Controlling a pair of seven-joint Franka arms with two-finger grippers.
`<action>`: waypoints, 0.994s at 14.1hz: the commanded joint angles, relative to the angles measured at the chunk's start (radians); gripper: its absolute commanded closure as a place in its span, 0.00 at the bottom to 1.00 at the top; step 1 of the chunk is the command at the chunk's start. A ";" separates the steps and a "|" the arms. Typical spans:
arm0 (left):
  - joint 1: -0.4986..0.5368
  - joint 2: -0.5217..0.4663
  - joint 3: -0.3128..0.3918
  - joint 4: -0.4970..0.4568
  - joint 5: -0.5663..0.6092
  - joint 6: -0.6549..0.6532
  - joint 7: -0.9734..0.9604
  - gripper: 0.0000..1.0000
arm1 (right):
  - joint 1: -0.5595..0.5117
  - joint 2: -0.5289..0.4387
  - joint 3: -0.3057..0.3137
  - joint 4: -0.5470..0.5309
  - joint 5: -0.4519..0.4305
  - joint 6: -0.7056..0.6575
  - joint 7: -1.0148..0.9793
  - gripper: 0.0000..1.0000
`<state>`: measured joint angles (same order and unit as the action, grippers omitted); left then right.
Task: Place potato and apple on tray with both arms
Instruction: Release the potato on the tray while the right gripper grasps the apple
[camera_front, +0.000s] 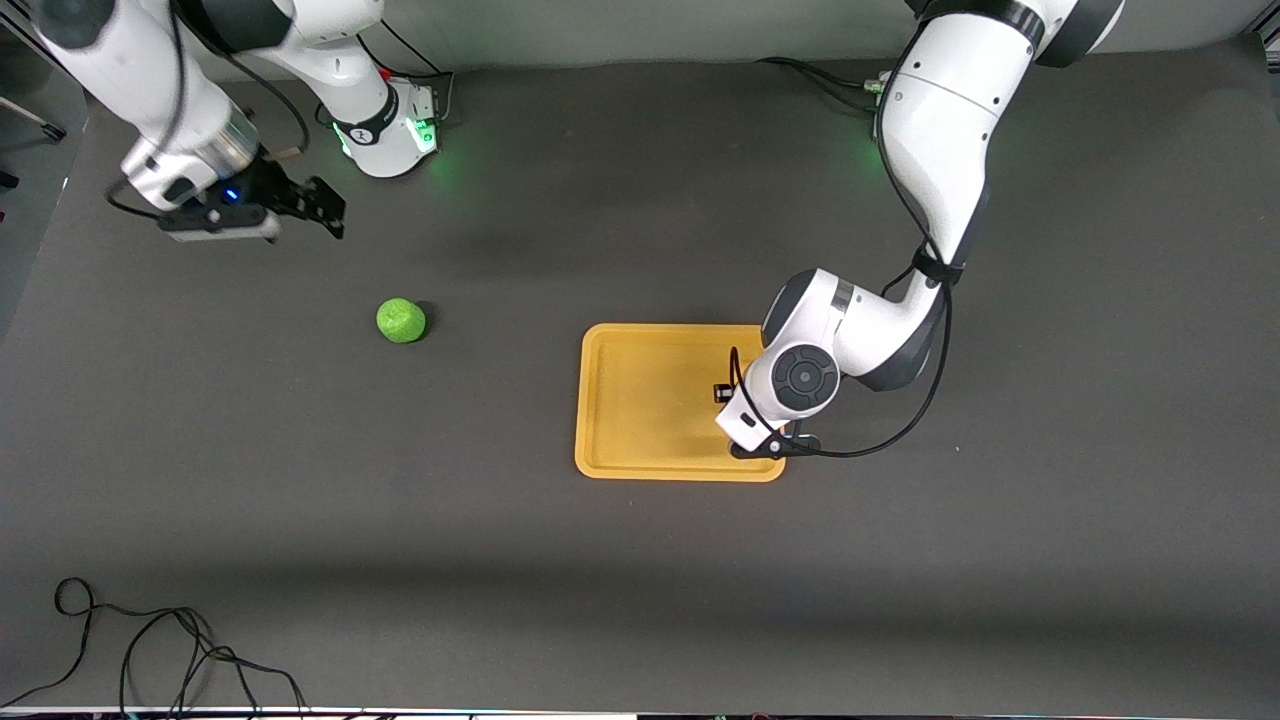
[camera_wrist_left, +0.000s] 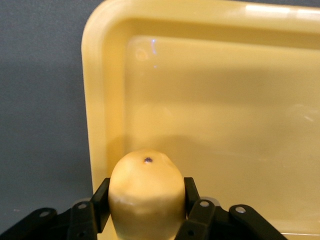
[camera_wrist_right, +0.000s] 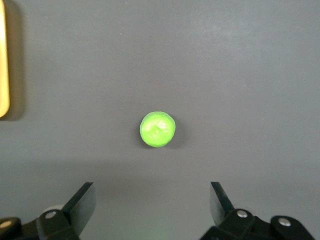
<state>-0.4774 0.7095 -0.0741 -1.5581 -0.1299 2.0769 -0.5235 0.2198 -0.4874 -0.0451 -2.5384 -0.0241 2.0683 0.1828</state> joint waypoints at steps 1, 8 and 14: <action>-0.017 0.011 0.014 0.023 0.016 -0.001 -0.026 0.25 | 0.003 0.123 -0.006 -0.038 -0.014 0.163 0.017 0.00; 0.003 -0.030 0.014 0.026 0.075 -0.032 -0.027 0.01 | 0.004 0.355 -0.024 -0.161 -0.005 0.533 0.020 0.00; 0.210 -0.306 0.013 0.036 0.070 -0.217 0.112 0.00 | 0.009 0.551 -0.025 -0.214 0.000 0.844 0.023 0.00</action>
<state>-0.3314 0.5462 -0.0537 -1.4874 -0.0688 1.9340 -0.4769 0.2202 -0.0172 -0.0639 -2.7490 -0.0238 2.8101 0.1844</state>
